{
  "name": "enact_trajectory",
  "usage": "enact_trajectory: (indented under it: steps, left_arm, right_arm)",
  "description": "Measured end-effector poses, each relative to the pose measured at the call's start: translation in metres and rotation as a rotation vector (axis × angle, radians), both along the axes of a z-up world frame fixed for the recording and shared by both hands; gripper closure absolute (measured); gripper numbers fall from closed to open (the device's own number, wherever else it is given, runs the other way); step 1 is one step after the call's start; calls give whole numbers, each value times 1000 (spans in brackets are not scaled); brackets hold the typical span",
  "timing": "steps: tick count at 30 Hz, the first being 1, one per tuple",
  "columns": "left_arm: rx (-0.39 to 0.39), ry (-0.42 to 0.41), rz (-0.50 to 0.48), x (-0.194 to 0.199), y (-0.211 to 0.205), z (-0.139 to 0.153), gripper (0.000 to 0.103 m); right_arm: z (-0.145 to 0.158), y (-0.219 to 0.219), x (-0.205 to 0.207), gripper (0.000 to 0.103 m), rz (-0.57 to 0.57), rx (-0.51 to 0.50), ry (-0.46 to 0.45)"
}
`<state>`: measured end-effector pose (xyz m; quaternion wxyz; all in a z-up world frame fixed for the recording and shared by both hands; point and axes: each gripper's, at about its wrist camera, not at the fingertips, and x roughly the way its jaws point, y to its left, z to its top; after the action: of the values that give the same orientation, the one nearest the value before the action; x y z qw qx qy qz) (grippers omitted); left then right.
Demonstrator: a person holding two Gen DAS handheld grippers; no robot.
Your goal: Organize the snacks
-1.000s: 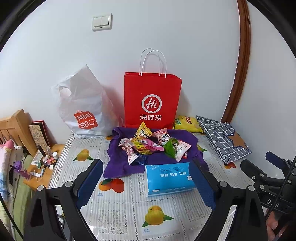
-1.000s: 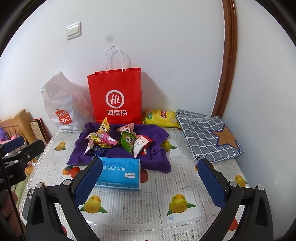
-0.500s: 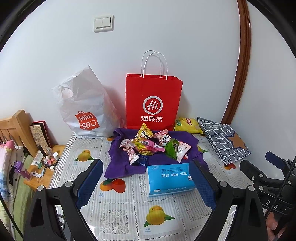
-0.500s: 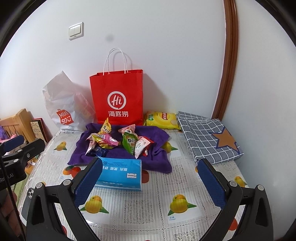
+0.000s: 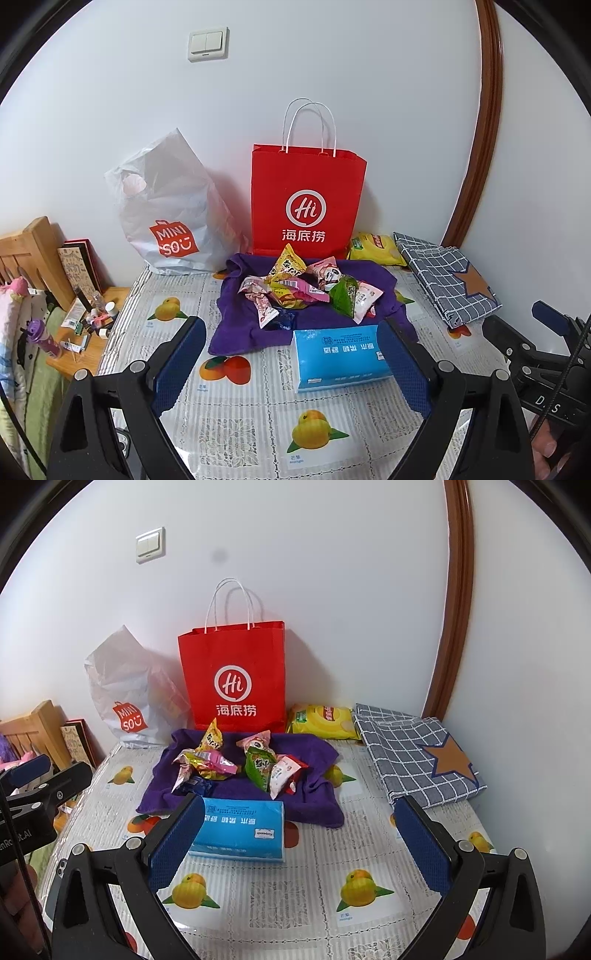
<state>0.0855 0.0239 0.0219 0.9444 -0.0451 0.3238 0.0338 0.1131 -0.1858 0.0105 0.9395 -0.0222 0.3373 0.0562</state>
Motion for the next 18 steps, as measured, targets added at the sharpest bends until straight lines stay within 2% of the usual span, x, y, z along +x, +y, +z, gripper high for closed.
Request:
enact_trajectory:
  steps: [18]
  left_arm:
    - [-7, 6, 9, 5, 5, -5, 9]
  right_arm:
    - [0, 7, 3, 2, 5, -3, -1]
